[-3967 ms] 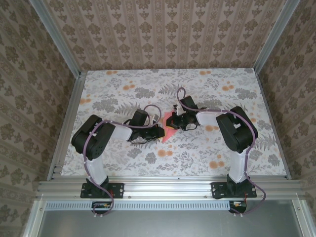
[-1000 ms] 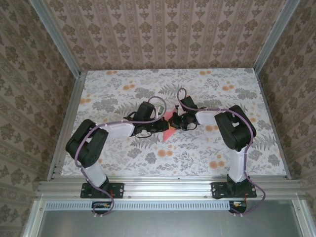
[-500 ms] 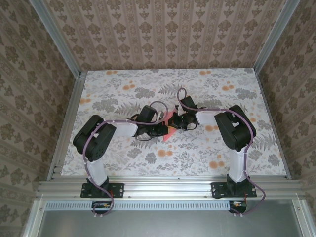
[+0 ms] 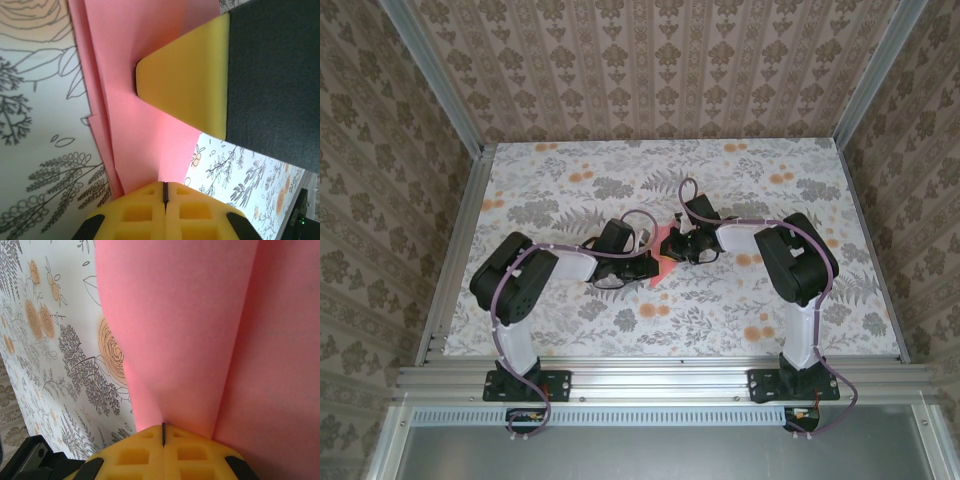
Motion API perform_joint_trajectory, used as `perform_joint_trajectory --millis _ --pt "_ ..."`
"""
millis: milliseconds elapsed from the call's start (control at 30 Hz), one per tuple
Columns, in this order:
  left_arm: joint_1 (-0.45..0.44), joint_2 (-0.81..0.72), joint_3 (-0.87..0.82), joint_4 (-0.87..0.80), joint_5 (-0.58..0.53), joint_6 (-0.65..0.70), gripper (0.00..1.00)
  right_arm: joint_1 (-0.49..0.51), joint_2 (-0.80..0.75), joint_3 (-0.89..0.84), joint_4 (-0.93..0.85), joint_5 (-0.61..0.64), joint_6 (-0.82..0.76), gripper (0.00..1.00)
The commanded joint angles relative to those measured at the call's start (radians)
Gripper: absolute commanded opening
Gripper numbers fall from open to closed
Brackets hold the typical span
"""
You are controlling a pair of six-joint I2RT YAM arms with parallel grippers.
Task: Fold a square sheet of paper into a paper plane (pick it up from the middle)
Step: Fourth fold the wing at the center of the table.
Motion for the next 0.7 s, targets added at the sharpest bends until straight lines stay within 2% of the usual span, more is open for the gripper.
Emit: perform_joint_trajectory --millis 0,133,367,667 --pt "0.001 -0.070 -0.015 -0.114 0.004 0.026 0.03 -0.002 0.046 0.009 -0.071 0.060 -0.022 0.04" --pt "-0.006 -0.101 0.012 -0.145 0.037 0.054 0.04 -0.002 0.044 0.013 -0.075 0.062 -0.024 0.04" --pt "-0.010 -0.039 0.001 -0.168 0.034 0.057 0.03 -0.002 0.046 0.012 -0.076 0.062 -0.024 0.04" --pt "-0.009 0.013 -0.065 -0.090 0.030 0.013 0.02 -0.002 0.045 0.011 -0.091 0.068 -0.035 0.04"
